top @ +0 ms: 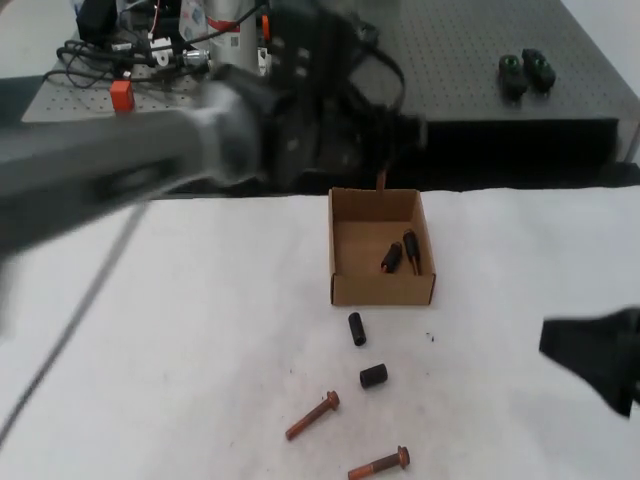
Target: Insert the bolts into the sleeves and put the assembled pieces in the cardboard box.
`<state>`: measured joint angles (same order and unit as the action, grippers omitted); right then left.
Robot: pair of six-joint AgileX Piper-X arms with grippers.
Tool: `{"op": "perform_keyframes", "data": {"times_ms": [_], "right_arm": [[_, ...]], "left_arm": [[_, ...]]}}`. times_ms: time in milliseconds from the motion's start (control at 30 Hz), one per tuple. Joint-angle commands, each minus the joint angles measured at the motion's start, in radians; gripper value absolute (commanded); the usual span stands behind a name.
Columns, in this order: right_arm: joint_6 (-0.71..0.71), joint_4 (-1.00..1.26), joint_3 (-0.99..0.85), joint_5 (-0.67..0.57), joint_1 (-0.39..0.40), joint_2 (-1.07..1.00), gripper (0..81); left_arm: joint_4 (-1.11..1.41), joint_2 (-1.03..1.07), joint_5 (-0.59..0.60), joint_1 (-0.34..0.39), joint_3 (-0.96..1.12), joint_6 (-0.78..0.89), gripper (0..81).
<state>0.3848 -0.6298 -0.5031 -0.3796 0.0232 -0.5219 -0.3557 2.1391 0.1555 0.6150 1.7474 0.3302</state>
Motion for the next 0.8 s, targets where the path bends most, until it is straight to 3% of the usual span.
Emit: {"op": "perform_keyframes", "data": {"times_ms": [0,233,467,533,700,767], "right_arm": [[-0.075,-0.085,-0.004,0.026,-0.005,-0.032,44.4],[-0.093,-0.109,-0.004,0.026,-0.002,-0.104,44.4],[-0.133,-0.111,-0.004,0.034,-0.002,-0.138,44.4],[-0.132,-0.111,-0.004,0.034,-0.002,-0.148,44.4],[-0.145,-0.111,-0.004,0.034,-0.002,-0.178,44.4],[-0.164,-0.101,-0.004,0.037,0.002,-0.204,44.3]], "left_arm": [[-0.028,0.009,-0.002,0.0,0.068,-0.024,0.6],[-0.272,0.277,-0.017,0.0,0.412,-0.073,0.6],[-0.334,0.322,-0.021,0.0,0.46,-0.081,0.5],[-0.333,0.322,-0.021,0.0,0.46,-0.081,5.5],[-0.349,0.322,-0.018,0.0,0.46,-0.076,31.9],[-0.359,0.322,-0.018,0.0,0.46,-0.076,35.8]]}}
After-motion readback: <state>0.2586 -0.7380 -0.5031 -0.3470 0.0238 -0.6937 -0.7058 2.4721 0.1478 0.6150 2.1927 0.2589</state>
